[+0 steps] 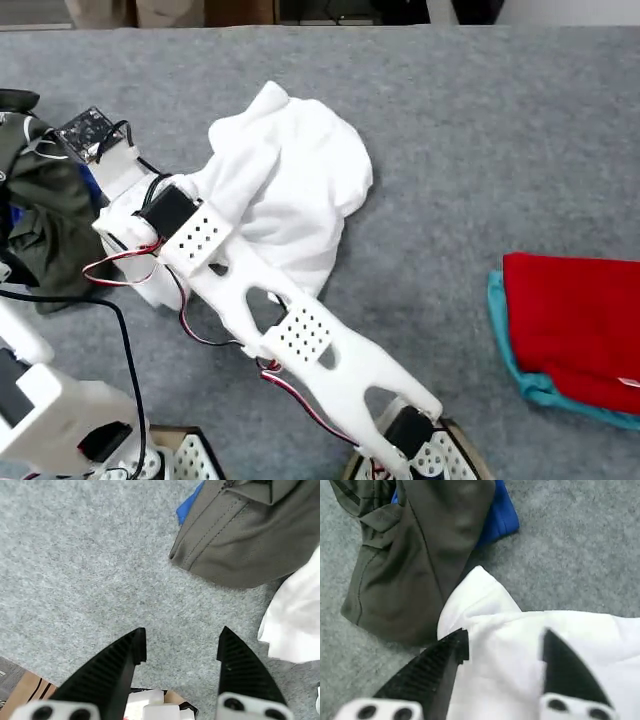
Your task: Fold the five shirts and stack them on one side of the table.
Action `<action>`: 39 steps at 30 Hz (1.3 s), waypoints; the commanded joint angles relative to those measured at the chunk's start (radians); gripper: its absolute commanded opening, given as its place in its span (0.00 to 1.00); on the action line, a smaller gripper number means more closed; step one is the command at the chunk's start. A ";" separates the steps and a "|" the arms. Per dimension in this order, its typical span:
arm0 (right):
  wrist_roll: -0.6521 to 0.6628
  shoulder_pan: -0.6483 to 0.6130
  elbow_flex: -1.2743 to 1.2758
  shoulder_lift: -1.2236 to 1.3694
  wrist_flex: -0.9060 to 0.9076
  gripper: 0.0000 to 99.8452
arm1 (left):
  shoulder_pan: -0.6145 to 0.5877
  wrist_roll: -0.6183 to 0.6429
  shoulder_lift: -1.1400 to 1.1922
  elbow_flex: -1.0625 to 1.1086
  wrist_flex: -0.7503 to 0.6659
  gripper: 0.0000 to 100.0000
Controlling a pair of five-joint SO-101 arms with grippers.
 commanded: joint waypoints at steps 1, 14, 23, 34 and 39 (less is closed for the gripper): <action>0.008 0.082 -0.056 -0.157 0.020 0.44 | 0.002 -0.044 -0.053 0.000 0.009 0.24; 0.009 0.593 -0.038 -0.286 0.164 0.33 | 0.388 -0.046 -0.042 0.147 0.011 0.24; 0.008 0.759 -0.041 -0.102 0.150 0.33 | 0.554 0.189 -0.039 0.037 -0.020 0.28; 0.002 0.739 -0.035 0.051 -0.031 0.33 | 0.575 0.470 -0.041 0.109 -0.255 0.28; 0.002 0.734 -0.041 0.067 -0.034 0.33 | 0.540 0.474 -0.041 0.180 -0.381 0.28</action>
